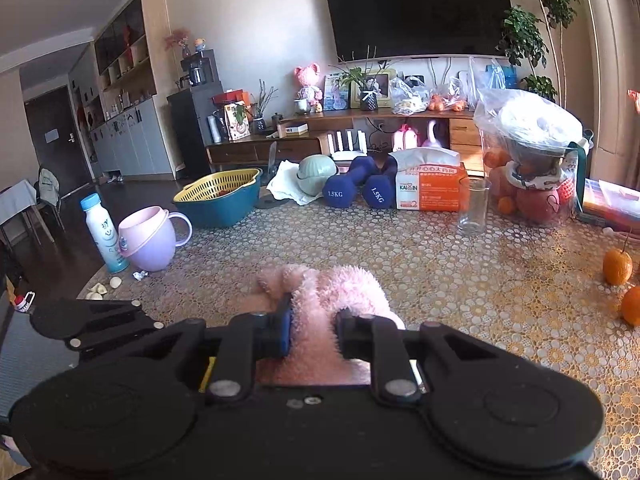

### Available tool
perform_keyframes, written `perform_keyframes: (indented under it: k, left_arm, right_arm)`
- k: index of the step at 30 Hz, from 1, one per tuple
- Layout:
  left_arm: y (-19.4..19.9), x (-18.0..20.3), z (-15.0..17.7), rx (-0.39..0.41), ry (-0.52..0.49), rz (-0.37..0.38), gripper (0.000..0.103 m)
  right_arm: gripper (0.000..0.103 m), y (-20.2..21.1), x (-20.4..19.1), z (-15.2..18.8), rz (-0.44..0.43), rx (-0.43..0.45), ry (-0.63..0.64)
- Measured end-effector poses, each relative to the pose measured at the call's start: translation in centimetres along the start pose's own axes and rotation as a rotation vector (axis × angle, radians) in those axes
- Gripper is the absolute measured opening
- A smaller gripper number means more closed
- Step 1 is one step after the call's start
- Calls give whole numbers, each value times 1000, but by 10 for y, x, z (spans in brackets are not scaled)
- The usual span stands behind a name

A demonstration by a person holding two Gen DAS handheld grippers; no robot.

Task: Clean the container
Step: 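Wipe the jar's yellow end again with the towel while left gripper holds the jar upright, then set the jar upright on the table with the left gripper while right gripper releases the towel beside it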

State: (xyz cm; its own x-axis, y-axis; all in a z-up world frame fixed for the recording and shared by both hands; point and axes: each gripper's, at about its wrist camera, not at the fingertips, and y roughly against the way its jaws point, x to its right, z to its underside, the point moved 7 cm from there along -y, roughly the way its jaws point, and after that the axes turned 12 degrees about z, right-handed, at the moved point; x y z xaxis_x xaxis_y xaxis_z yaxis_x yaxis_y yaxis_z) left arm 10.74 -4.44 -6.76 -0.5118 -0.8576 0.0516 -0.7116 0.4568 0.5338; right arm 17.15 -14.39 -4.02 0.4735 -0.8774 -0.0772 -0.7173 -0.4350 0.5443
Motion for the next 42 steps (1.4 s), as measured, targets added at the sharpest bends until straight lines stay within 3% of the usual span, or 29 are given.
perform_keyframes:
  k: [15,21,23,27,32,34,42]
  left_arm:
    - [0,-2,0,10,5,5,61]
    - [0,-3,0,11,6,3,61]
    - [0,-3,0,11,5,3,61]
    - [0,-3,0,10,4,3,61]
    - [1,-3,1,10,-1,0,61]
    - [1,-3,0,8,-3,-1,61]
    - [1,-5,0,10,10,1,61]
  right_arm:
    - [19,-35,12,62,18,-188,4]
    - [19,-18,7,68,66,-145,106]
    - [19,-8,12,59,71,-113,65]
    - [19,19,25,32,-3,-39,-72]
    - [19,48,14,7,-155,51,-149]
    - [19,46,5,3,-183,52,-140]
    - [20,14,12,15,-113,-14,-162]
